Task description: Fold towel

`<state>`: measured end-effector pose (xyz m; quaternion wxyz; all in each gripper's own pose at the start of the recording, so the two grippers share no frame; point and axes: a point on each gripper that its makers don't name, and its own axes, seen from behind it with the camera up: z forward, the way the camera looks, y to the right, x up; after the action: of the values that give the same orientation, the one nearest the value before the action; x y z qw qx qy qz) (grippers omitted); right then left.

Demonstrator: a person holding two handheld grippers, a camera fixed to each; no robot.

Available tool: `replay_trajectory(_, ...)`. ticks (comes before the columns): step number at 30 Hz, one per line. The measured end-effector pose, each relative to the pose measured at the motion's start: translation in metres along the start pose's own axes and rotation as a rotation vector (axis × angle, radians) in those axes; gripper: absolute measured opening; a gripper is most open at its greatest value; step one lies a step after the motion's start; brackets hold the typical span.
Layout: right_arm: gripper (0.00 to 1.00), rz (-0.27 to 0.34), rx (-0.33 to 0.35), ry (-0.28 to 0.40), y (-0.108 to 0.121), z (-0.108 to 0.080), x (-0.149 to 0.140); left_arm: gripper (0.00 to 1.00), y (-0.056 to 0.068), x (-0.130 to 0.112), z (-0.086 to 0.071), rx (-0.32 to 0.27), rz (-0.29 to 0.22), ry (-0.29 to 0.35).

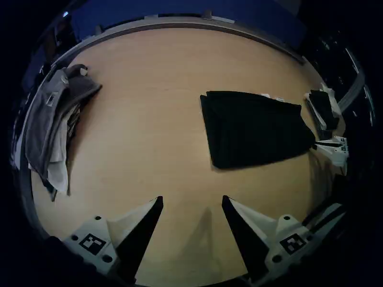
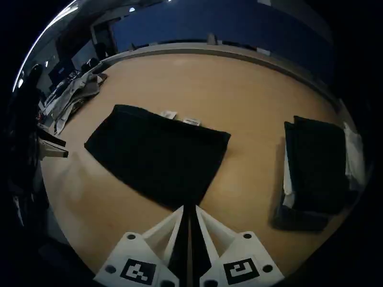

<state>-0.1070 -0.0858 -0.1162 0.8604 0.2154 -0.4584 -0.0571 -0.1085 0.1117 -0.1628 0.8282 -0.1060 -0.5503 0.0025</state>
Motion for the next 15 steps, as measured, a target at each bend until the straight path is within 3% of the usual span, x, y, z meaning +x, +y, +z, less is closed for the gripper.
replay_trajectory(8,0.02,-0.022,0.012,0.065,-0.01,-0.017,0.035,0.91,-0.002,0.004,-0.004,-0.002,-0.005,0.009)
replay_trajectory(15,0.02,-0.078,0.04,0.133,-0.028,-0.033,0.08,0.91,-0.004,0.007,-0.006,0.001,-0.004,0.02)
